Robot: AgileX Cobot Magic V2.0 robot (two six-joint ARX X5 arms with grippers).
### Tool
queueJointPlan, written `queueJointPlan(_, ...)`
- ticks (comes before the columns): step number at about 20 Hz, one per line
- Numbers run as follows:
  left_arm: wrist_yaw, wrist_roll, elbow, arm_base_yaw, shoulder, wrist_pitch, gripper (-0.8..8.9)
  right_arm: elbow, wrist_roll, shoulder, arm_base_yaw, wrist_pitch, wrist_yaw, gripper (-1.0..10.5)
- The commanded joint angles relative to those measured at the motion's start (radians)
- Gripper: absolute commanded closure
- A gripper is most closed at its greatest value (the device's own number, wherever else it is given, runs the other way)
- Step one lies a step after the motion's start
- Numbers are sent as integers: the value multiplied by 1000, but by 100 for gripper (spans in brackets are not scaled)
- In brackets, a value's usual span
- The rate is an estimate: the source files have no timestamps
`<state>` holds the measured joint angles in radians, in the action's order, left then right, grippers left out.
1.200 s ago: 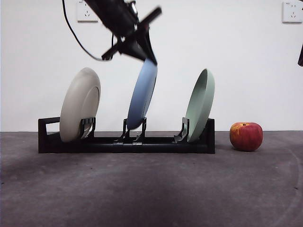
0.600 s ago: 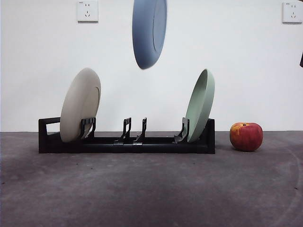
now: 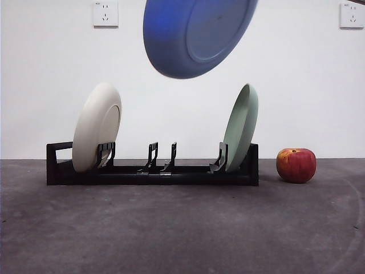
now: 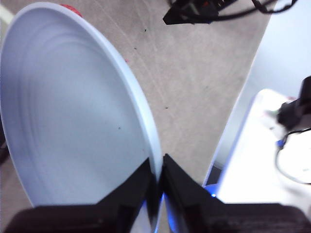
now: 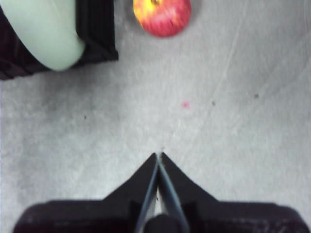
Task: Take the blue plate from the plate rack,put the plate on the table,take the apple from the table,put the apple in the plate
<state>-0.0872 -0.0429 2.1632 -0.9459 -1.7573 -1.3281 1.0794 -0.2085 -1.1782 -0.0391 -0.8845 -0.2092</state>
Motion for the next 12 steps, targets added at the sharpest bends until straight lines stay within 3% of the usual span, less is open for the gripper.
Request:
queueJointPlan(1, 161, -8, -50, -65, 5, 8, 822, 4, 21, -5, -1, -20, 5, 937)
queueJointPlan(5, 246, 46, -237, -132, 36, 8, 822, 3, 30, -5, -1, -31, 39, 937)
queueJointPlan(9, 431, 113, -450, -155, 43, 42, 822, 3, 33, -5, -1, -22, 69, 937)
queueJointPlan(12, 420, 146, -573, -169, 43, 152, 822, 3, 33, -5, -1, -10, 69, 937)
